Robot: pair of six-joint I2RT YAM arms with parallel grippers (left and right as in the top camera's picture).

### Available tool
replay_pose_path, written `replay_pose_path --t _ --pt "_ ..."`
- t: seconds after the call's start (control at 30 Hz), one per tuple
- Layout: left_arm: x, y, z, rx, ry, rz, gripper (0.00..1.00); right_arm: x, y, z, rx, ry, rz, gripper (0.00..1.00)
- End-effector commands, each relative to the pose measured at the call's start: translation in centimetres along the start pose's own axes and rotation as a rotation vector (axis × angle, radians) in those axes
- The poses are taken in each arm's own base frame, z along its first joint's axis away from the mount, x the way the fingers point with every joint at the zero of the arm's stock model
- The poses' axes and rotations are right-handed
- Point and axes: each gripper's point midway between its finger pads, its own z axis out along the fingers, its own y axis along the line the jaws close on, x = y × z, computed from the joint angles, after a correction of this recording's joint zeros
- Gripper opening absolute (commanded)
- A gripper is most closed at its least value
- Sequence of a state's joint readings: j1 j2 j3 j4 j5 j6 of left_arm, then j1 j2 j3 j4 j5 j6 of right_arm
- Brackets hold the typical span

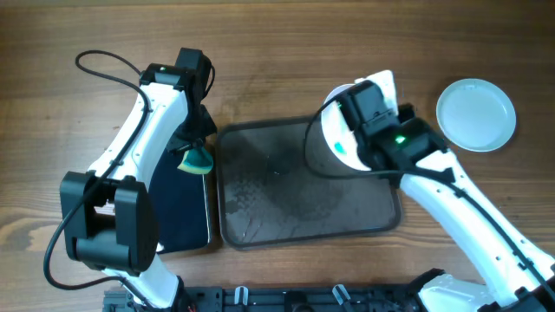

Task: Clean dirty plates on tray and stack at the side
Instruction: 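Lift the last plate with the right gripper and carry it right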

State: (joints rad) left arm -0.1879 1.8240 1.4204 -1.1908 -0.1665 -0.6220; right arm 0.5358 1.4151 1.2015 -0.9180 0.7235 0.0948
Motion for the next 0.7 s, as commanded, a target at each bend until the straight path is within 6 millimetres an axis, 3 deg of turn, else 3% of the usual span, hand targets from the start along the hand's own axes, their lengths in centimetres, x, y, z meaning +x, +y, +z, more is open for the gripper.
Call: replay_pose_path --t 0.0,0.17,0.4,0.57,0.6,0.67 --pt "-0.5 -0.2 -0.6 0.02 -0.023 0.009 0.04 -2.7 -1.5 -3.3 0.201 -0.123 -0.228 0.04" --pt "-0.6 -0.3 -0.5 0.021 -0.024 0.008 0.04 -5.7 0.3 -9.0 0.396 -0.288 -0.471 0.04" --pt "-0.6 -0.3 -0.5 0.021 -0.023 0.008 0.04 -8.9 0.6 -14.9 0.587 -0.381 -0.587 0.04" --pt "-0.6 -0.3 -0.5 0.021 -0.023 0.008 0.04 -9.4 1.1 -16.0 0.585 -0.413 -0.576 0.04" --pt "-0.6 -0.3 -0.5 0.021 -0.024 0.008 0.04 -9.5 1.2 -16.0 0.567 -0.431 -0.53 0.04" --pt "-0.7 -0.4 -0.5 0.024 -0.027 0.007 0.04 -9.8 2.7 -15.5 0.411 -0.536 -0.276 0.04"
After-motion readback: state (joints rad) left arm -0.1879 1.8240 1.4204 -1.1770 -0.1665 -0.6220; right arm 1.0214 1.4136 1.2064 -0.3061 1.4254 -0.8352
